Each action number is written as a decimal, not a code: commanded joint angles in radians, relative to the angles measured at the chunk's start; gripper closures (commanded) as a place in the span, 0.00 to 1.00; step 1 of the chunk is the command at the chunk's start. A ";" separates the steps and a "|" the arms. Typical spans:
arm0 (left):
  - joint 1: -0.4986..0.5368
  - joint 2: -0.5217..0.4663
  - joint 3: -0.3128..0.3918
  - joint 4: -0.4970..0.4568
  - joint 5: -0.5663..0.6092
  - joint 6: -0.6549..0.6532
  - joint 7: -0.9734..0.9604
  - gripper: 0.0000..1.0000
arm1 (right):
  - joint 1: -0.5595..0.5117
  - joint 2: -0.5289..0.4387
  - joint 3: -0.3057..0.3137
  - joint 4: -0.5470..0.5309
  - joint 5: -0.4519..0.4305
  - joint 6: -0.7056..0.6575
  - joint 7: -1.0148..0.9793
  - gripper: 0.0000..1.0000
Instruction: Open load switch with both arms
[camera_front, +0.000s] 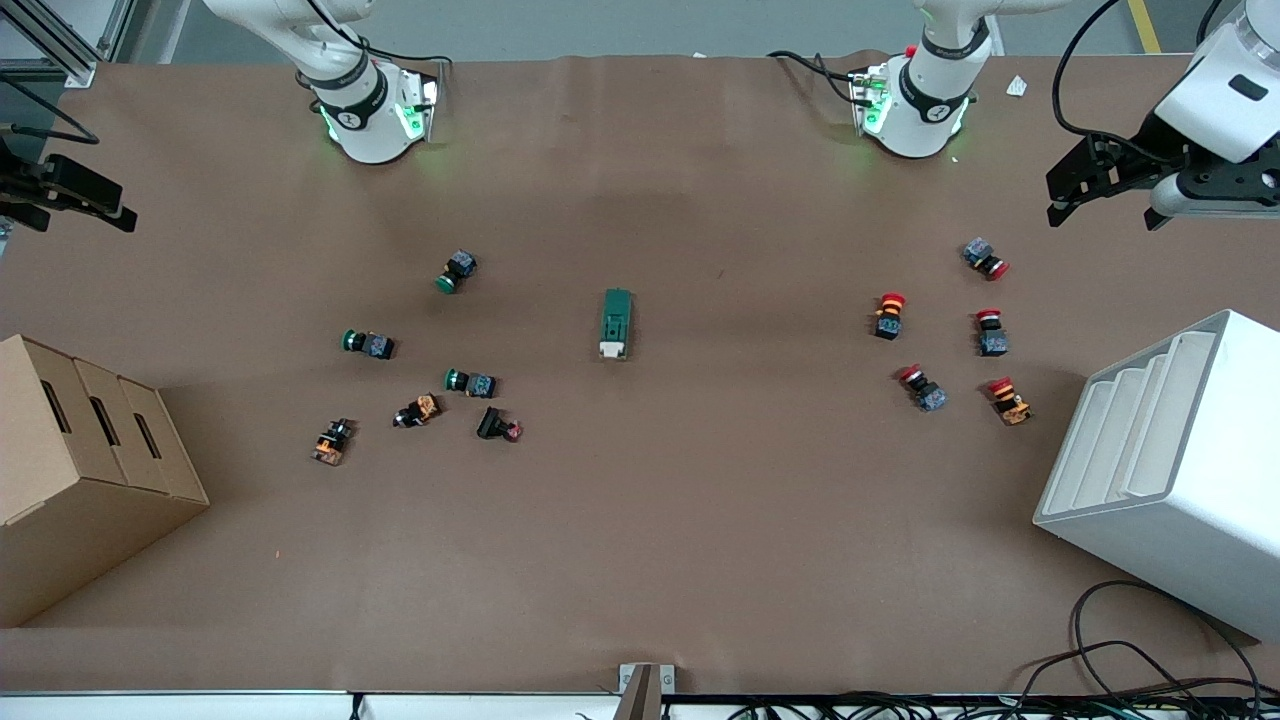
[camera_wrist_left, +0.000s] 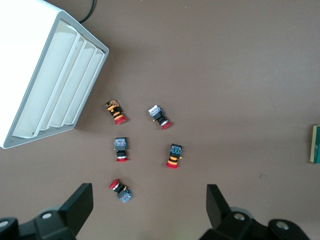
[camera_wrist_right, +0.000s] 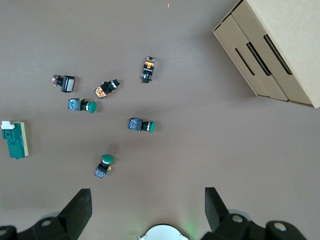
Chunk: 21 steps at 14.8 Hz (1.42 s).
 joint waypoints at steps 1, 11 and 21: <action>-0.005 -0.014 -0.005 -0.003 -0.017 -0.006 0.005 0.00 | 0.011 -0.025 -0.005 -0.026 -0.020 0.021 -0.024 0.00; -0.046 0.213 -0.462 0.018 0.085 0.179 -0.581 0.00 | 0.024 -0.005 -0.003 0.001 -0.033 0.013 -0.016 0.00; -0.532 0.656 -0.499 0.003 0.646 0.466 -1.458 0.00 | 0.057 0.283 -0.002 -0.029 -0.043 0.174 0.133 0.00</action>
